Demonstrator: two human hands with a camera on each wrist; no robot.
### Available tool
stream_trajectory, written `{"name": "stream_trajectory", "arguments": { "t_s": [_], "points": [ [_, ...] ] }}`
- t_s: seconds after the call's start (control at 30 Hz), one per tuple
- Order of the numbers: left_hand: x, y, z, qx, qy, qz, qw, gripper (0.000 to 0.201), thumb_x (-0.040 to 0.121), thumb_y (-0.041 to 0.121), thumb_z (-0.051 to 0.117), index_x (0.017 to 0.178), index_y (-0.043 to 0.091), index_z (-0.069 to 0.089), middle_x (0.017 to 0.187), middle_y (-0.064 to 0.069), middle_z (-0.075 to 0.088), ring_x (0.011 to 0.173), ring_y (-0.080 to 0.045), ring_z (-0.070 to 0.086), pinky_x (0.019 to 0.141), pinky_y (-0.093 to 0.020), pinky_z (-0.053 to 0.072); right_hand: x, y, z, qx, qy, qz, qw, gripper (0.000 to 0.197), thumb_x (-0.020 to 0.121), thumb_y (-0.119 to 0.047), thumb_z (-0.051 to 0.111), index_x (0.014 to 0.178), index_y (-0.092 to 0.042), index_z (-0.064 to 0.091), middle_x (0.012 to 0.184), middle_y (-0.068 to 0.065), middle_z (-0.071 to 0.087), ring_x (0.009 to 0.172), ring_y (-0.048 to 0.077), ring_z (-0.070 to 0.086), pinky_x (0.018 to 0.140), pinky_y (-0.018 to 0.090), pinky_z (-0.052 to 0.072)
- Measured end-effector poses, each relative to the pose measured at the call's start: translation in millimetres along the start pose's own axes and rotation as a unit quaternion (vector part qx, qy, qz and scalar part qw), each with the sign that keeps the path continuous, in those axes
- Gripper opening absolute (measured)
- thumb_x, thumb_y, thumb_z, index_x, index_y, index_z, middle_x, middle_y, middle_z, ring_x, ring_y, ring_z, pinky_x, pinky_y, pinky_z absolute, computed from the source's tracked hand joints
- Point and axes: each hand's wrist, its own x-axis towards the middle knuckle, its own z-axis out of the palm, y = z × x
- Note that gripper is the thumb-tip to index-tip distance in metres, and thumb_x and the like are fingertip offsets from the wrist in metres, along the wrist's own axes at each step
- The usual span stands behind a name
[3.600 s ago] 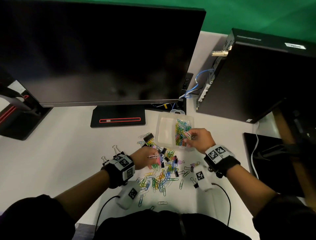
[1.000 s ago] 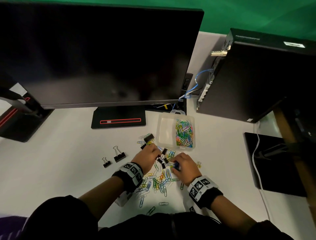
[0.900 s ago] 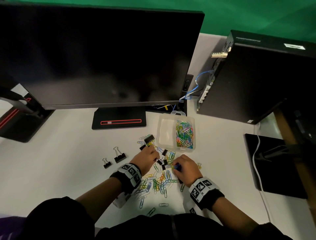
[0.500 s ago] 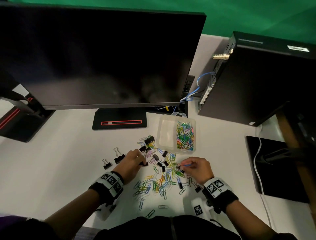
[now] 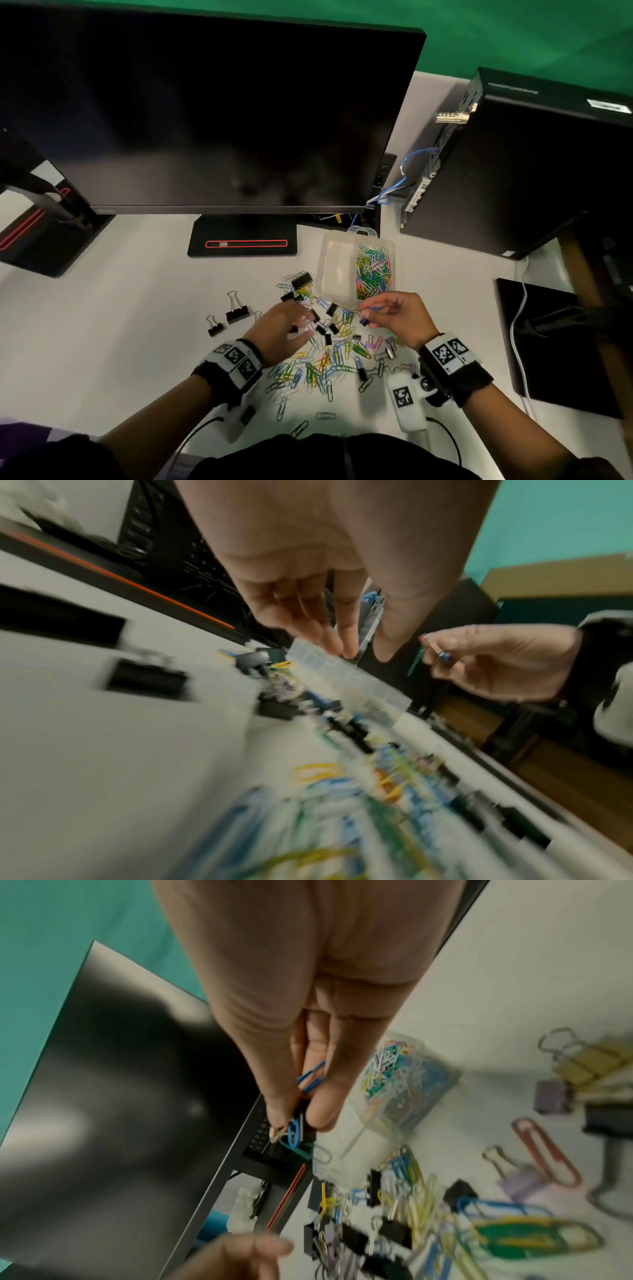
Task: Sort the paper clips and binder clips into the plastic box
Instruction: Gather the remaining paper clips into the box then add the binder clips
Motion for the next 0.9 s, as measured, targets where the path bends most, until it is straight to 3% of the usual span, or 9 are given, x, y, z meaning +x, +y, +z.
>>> {"name": "stream_trajectory", "arguments": {
  "t_s": [0.07,0.17,0.23,0.33,0.43,0.5,0.67,0.83,0.9],
  "points": [
    [12,18,7,-0.067,-0.039,-0.001,0.997,0.019,0.086,0.028,0.060,0.099,0.014,0.062,0.084,0.012,0.055,0.071,-0.001,0.050,0.072,-0.019,0.043,-3,1,11,0.012,0.012,-0.004,1.000,0.015,0.071,-0.001,0.073,0.080,-0.013,0.071,0.083,0.012,0.070,0.064,0.012,0.067,0.061,0.027,0.058],
    [21,36,20,-0.177,-0.069,-0.021,0.982,0.018,0.085,0.027,0.063,0.095,0.012,0.064,0.070,0.012,0.058,0.054,0.005,0.049,0.058,-0.010,0.040,-6,6,26,0.049,0.052,0.010,0.997,0.013,0.073,-0.001,0.072,0.077,-0.014,0.071,0.074,0.003,0.071,0.063,0.015,0.068,0.063,0.033,0.059],
    [25,40,27,-0.219,-0.055,-0.044,0.973,0.016,0.085,0.023,0.064,0.088,0.007,0.062,0.055,0.008,0.052,0.041,0.002,0.042,0.047,-0.008,0.033,-9,7,34,0.087,0.067,0.014,0.994,0.014,0.075,0.002,0.069,0.075,-0.011,0.069,0.069,0.001,0.070,0.062,0.013,0.067,0.059,0.025,0.059],
    [29,42,28,-0.268,-0.038,-0.072,0.960,0.009,0.086,0.019,0.062,0.079,0.012,0.061,0.063,-0.005,0.059,0.047,-0.002,0.047,0.048,-0.012,0.039,-10,7,36,0.103,0.064,0.017,0.992,0.012,0.077,0.003,0.066,0.076,-0.010,0.067,0.066,0.000,0.070,0.057,0.010,0.067,0.056,0.018,0.057],
    [30,42,26,-0.284,-0.036,-0.088,0.954,0.016,0.087,0.016,0.060,0.072,0.021,0.057,0.072,0.000,0.064,0.051,-0.002,0.054,0.050,-0.013,0.046,-9,6,31,0.092,0.058,0.022,0.994,0.009,0.077,-0.002,0.068,0.078,-0.011,0.068,0.061,-0.002,0.071,0.056,0.011,0.067,0.054,0.021,0.056],
    [29,43,25,-0.285,-0.046,-0.081,0.954,0.018,0.088,0.016,0.059,0.071,0.022,0.057,0.071,0.005,0.064,0.048,0.002,0.053,0.050,-0.012,0.046,-7,3,28,0.076,0.059,0.018,0.995,0.007,0.078,-0.005,0.068,0.080,-0.012,0.068,0.062,-0.001,0.071,0.057,0.012,0.067,0.053,0.024,0.056],
    [23,32,17,-0.247,-0.046,-0.090,0.964,0.021,0.087,0.014,0.058,0.069,0.023,0.058,0.071,0.003,0.065,0.050,0.000,0.054,0.053,-0.019,0.047,7,-11,10,0.044,0.091,0.001,0.995,0.012,0.081,-0.002,0.064,0.091,0.002,0.065,0.072,0.004,0.068,0.053,0.009,0.064,0.056,0.019,0.056],
    [3,1,4,-0.097,-0.033,-0.123,0.987,0.020,0.088,0.025,0.055,0.069,0.024,0.052,0.074,0.005,0.060,0.061,-0.004,0.049,0.061,-0.021,0.040,33,-18,-17,-0.055,0.156,0.006,0.986,0.003,0.081,-0.011,0.066,0.080,-0.012,0.068,0.076,0.011,0.067,0.055,0.020,0.060,0.065,0.032,0.056],
    [-7,-14,-4,-0.033,-0.048,-0.135,0.989,0.026,0.087,0.024,0.054,0.063,0.029,0.044,0.069,0.005,0.054,0.061,-0.010,0.046,0.061,-0.023,0.037,42,-21,-23,-0.115,0.179,0.001,0.977,0.014,0.082,-0.011,0.064,0.072,-0.021,0.066,0.080,0.007,0.067,0.054,0.020,0.060,0.067,0.032,0.056]
  ]
}}
